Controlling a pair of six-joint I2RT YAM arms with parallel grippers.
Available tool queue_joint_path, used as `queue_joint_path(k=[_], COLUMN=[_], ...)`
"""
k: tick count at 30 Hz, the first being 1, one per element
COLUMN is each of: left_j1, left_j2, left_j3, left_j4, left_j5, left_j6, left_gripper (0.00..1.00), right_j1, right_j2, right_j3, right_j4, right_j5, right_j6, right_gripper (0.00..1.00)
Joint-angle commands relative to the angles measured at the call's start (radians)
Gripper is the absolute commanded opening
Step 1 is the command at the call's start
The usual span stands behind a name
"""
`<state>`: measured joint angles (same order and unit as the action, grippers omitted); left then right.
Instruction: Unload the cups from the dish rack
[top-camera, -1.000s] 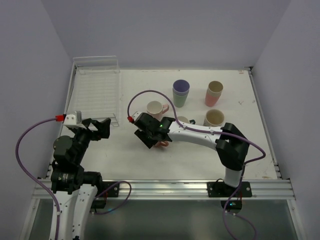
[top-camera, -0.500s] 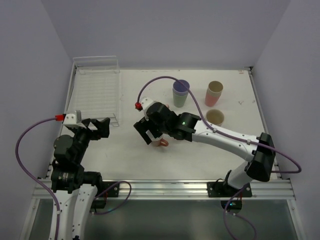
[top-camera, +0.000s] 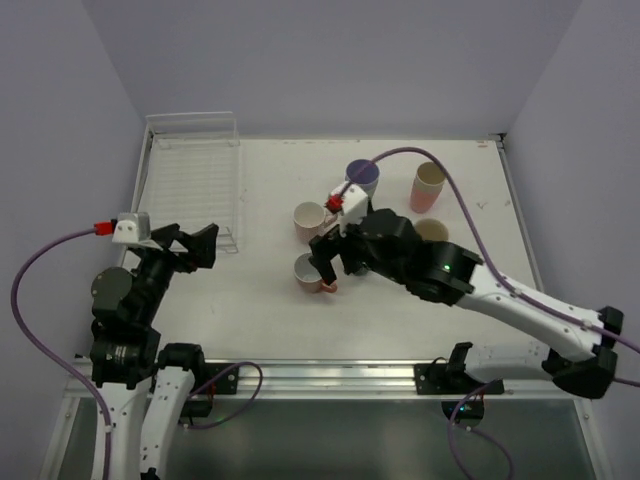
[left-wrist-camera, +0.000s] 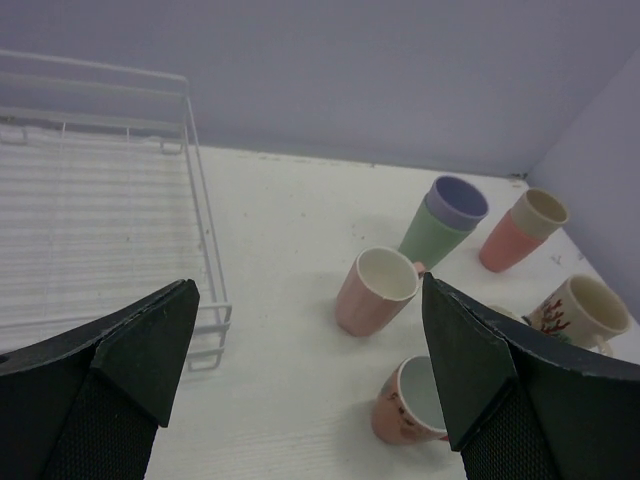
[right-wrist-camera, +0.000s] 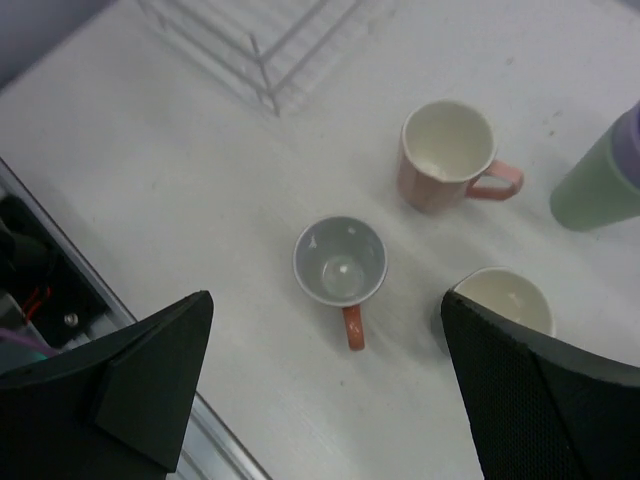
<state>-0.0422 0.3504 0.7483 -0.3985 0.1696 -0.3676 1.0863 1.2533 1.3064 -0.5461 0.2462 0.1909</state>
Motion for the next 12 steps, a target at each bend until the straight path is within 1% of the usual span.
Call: queue_joint_path(k=[1, 2, 3, 5, 6, 7, 9, 12], left_j1=[-0.005, -0.005, -0.005, -0.005, -0.005, -0.005, -0.005, -0.005], left_j2=[-0.005, -0.008, -0.011, -0.019, -0.021, -0.022, -0.031, -0.037], left_j3=[0.117, 0.146, 0.157, 0.171, 0.171, 0.169, 0.151, 0.111], left_j4=[0.108, 0.113, 0.118, 0.119, 0.115, 0.113, 0.119, 0.154], left_j5=[0.053, 0.053, 0.053, 0.045, 0.03, 0.025, 0.024, 0.015], left_j6=[-0.036, -0.037, -0.04, -0.04, -0.045, -0.045, -0.044, -0.069], left_gripper=[1.0, 1.0, 1.0, 1.0, 1.0, 1.0, 1.0, 1.0], right_j1=[0.004, 0.004, 0.003, 0.003, 0.003, 0.003, 0.003, 0.003], right_j2=[-0.302, -0.44, -0.509, -0.631, -0.738, -0.782, -0.863, -0.888], right_j3=[-0.116, -0.145, -0.201, -0.258, -0.316, -0.347, -0.41, -0.449], right_j4=[0.183, 0.21, 0.236, 0.311, 0.34, 0.389, 0.405, 0.406], right_j5=[0.117, 0.166, 0.194, 0.252, 0.31, 0.339, 0.392, 0.403], right_j6=[0.024, 0.028, 0.031, 0.027, 0.019, 0.004, 0.002, 0.022], right_gripper=[0.99, 0.99, 0.99, 0.99, 0.99, 0.99, 0.99, 0.99])
